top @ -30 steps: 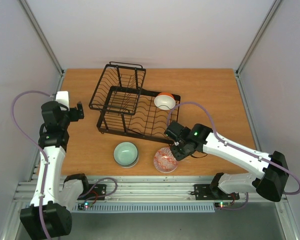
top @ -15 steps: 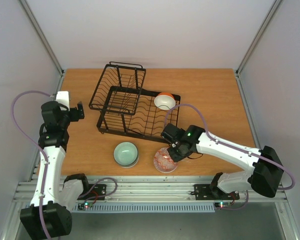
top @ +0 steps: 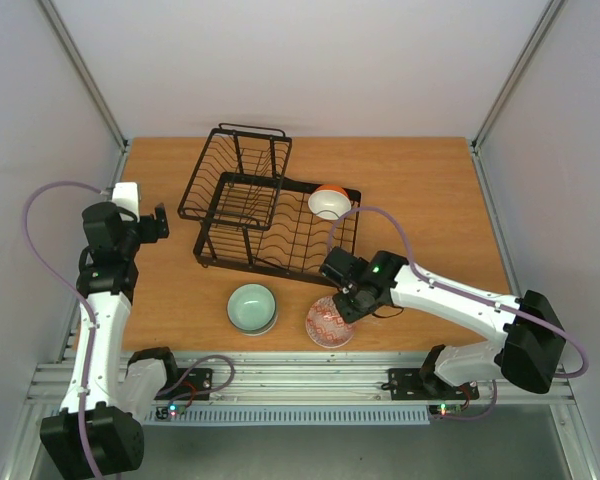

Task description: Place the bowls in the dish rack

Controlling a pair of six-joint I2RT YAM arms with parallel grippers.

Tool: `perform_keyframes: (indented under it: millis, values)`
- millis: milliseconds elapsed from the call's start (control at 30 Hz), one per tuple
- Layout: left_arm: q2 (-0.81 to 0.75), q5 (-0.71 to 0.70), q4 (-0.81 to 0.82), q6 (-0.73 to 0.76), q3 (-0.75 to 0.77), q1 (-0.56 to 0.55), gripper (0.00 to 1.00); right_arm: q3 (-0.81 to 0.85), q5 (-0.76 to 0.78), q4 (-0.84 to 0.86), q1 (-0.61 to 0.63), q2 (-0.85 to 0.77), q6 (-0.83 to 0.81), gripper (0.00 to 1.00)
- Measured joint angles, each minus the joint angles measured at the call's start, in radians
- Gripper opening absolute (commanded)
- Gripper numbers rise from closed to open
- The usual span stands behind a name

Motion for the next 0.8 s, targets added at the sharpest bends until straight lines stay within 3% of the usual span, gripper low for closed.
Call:
perform_keyframes:
  millis: [167, 300, 500, 600, 733, 800]
  values:
    - [0.000, 0.000, 0.000, 0.000, 0.000, 0.000, 0.99, 0.006, 0.020, -0.006, 0.018, 0.000, 0.003, 0.01]
    - [0.000, 0.000, 0.000, 0.000, 0.000, 0.000, 0.99, 0.007, 0.030, -0.006, 0.022, 0.007, 0.004, 0.15]
    - [0.000, 0.001, 0.000, 0.000, 0.000, 0.000, 0.99, 0.000, 0.034, -0.011, 0.036, 0.053, 0.008, 0.17]
    - [0.000, 0.001, 0.000, 0.000, 0.000, 0.000, 0.99, -0.003, 0.034, -0.010, 0.040, 0.059, 0.008, 0.15]
    - [0.000, 0.002, 0.000, 0.000, 0.000, 0.000, 0.99, -0.004, 0.038, -0.006, 0.043, 0.062, 0.014, 0.02]
    - [0.000, 0.002, 0.000, 0.000, 0.000, 0.000, 0.99, 0.004, 0.037, 0.003, 0.047, 0.061, 0.017, 0.01]
